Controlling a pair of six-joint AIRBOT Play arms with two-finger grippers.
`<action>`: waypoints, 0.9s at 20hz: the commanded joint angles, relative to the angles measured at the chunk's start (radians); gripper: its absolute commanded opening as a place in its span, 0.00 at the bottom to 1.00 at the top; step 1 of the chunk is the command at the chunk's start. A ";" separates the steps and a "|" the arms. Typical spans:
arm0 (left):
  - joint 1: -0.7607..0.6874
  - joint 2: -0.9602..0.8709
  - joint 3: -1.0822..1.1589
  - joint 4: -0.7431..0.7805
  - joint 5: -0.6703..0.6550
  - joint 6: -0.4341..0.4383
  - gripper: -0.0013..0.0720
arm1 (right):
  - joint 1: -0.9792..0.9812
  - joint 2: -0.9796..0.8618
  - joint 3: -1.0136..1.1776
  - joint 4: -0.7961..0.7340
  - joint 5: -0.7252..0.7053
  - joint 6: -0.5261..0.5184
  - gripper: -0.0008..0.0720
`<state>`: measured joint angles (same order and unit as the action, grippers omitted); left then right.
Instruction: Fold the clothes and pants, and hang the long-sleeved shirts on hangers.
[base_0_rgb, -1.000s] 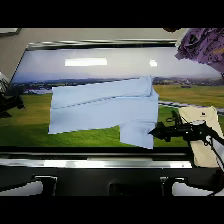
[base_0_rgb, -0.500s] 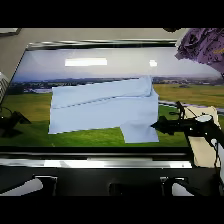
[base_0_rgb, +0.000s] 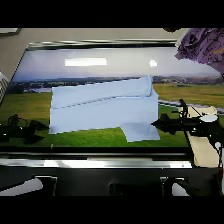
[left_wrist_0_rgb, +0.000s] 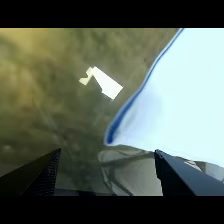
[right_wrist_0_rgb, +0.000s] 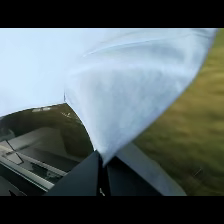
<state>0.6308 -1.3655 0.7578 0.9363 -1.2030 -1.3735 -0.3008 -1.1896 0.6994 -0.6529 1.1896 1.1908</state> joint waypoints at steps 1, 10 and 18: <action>-0.043 -0.010 -0.016 -0.038 0.065 0.032 0.93 | 0.001 0.003 0.001 0.012 0.009 0.011 0.05; -0.123 -0.080 -0.016 -0.058 0.115 0.009 0.33 | 0.001 0.015 0.001 0.013 0.014 0.011 0.05; -0.138 0.083 0.063 0.116 0.000 -0.167 0.04 | 0.001 0.186 0.001 -0.138 0.056 0.112 0.05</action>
<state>0.4957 -1.3678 0.7853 0.9508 -1.1309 -1.4220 -0.3008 -1.0767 0.6994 -0.7158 1.2129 1.2491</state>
